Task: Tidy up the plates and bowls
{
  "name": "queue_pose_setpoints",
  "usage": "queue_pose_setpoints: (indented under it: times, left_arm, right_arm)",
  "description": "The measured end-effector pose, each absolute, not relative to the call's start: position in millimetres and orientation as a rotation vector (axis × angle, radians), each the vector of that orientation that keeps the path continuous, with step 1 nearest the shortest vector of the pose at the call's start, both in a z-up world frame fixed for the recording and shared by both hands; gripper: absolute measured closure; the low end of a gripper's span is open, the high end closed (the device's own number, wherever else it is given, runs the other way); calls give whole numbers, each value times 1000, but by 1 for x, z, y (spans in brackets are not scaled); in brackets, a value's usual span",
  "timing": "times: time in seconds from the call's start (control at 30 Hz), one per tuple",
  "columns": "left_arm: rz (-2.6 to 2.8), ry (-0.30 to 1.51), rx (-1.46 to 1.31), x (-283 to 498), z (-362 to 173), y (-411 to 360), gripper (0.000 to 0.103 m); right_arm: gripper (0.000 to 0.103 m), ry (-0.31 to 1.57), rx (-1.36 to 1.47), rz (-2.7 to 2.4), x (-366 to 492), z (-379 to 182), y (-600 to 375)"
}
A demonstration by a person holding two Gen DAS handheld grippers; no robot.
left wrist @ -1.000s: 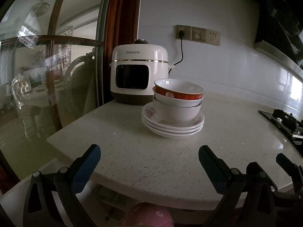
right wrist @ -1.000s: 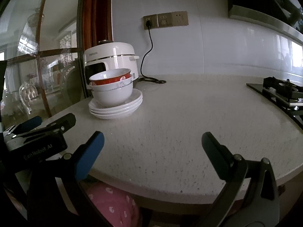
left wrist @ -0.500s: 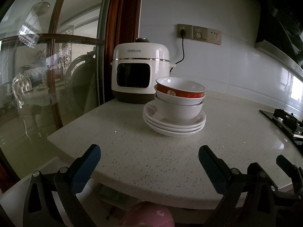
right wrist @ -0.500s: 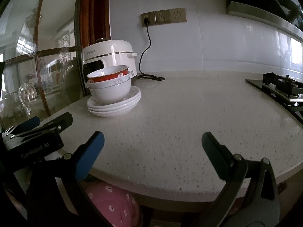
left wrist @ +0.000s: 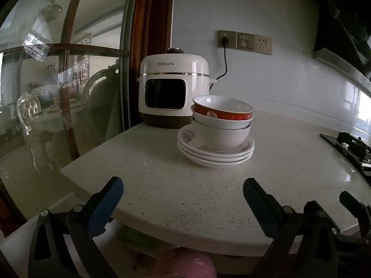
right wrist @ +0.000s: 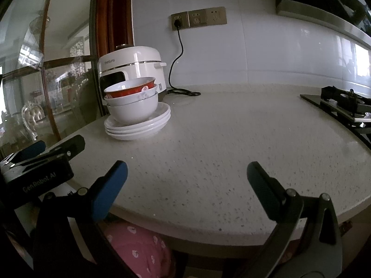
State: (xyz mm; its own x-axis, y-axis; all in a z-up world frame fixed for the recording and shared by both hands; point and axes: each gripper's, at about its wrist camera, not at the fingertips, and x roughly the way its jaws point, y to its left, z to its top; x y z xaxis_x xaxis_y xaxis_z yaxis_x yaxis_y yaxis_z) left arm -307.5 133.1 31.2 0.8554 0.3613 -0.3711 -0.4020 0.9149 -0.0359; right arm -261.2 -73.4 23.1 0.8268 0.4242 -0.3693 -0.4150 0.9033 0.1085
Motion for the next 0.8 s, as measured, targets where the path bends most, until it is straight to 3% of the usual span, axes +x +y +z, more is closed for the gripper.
queue_pose_setpoints:
  times: [0.8]
  left_arm:
    - [393,376,-112,-307,31,133,0]
  right_arm:
    - [0,408,24,449,-261,19,-73]
